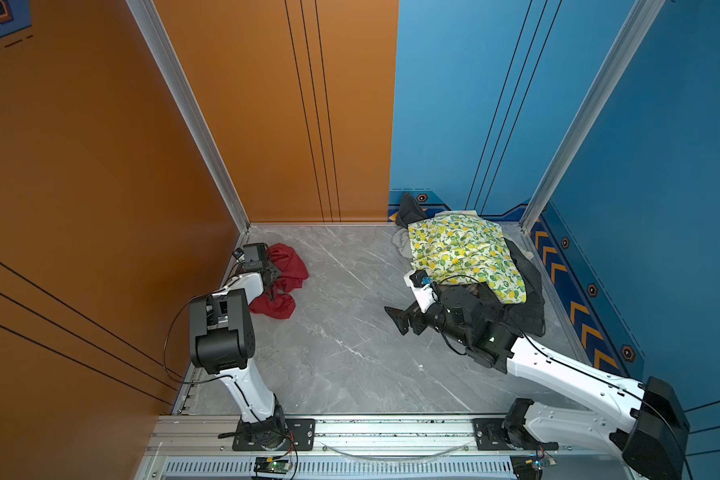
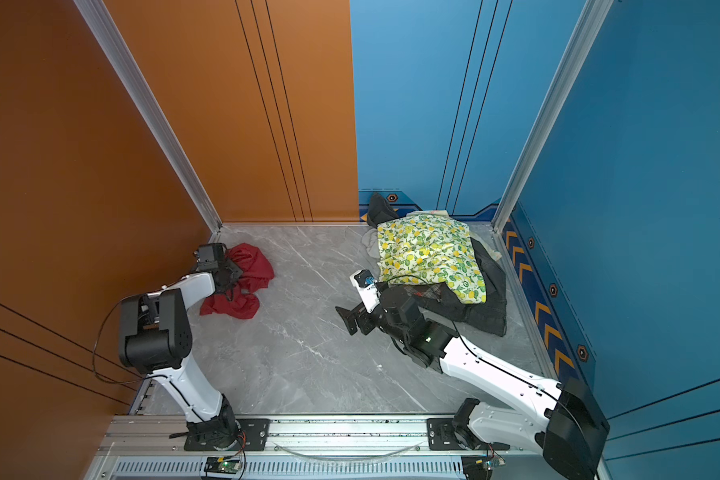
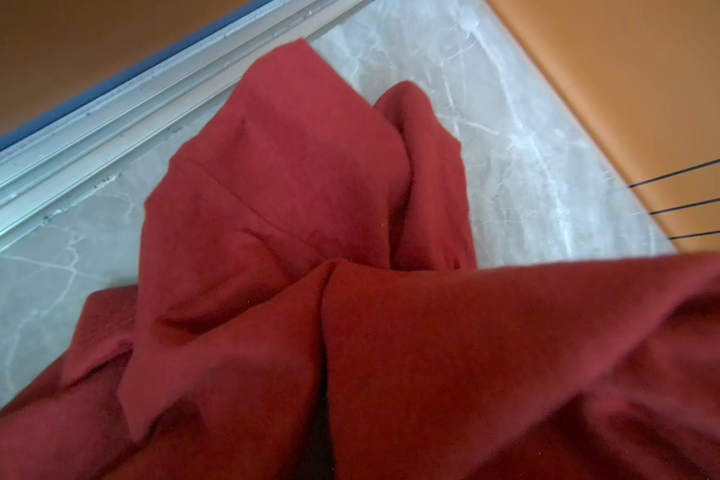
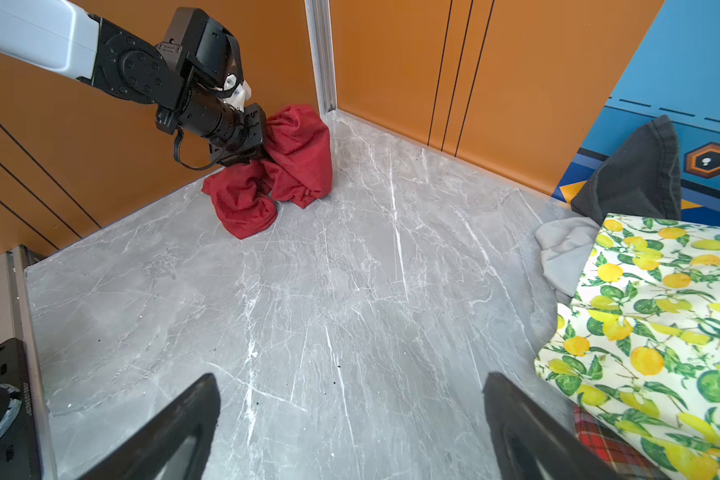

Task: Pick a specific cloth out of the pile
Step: 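Lower the red cloth with the left gripper onto the table near the corner and open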

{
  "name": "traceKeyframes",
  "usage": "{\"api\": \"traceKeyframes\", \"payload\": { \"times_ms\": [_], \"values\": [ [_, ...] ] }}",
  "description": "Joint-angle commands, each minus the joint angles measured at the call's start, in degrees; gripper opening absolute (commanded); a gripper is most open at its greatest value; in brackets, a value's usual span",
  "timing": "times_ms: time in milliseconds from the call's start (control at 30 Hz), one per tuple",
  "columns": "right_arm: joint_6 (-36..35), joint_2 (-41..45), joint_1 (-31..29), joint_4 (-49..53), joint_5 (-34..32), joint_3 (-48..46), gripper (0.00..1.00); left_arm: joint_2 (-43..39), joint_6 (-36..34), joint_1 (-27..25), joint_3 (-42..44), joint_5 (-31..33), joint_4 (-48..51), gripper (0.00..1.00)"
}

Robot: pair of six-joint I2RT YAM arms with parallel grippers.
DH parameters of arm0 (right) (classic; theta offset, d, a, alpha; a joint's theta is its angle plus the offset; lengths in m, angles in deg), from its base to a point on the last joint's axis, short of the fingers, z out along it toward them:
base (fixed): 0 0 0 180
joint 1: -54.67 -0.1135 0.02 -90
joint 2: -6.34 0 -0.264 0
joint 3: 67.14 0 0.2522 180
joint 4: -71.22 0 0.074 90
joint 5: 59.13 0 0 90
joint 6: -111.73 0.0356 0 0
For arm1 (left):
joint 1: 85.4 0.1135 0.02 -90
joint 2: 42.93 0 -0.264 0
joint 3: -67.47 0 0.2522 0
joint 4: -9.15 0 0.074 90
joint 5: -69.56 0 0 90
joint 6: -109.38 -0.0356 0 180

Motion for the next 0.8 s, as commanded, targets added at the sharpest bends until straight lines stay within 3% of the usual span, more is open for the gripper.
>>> {"api": "traceKeyframes", "payload": {
  "times_ms": [0, 200, 367, 533, 633, 767],
  "values": [
    [1.65, 1.70, 0.86, -1.19, -1.92, -1.79, 1.00, 2.07, -1.97, 0.14, -1.65, -0.41, 8.59, 0.00],
    [3.59, 2.72, 2.95, -0.61, -2.10, -2.08, 1.00, 2.75, -3.52, -0.01, -4.55, -0.51, 11.77, 0.00],
    [4.45, 4.12, 4.86, 0.41, -3.20, -1.92, 1.00, -0.38, -5.04, -0.51, -6.12, 1.11, 12.72, 0.18],
    [5.09, 5.52, 7.28, 2.72, -3.92, -0.84, 1.00, -4.81, -6.39, -1.30, -7.71, 2.37, 14.34, 0.54],
    [5.38, 6.12, 7.82, 5.11, -5.02, 0.78, 1.00, -7.17, -6.61, -1.84, -8.16, 1.61, 15.35, 0.68],
    [5.42, 7.18, 10.53, 6.41, -5.29, 1.74, 1.00, -10.10, -7.16, -2.57, -7.87, -0.32, 15.76, 0.99]
  ]
}}
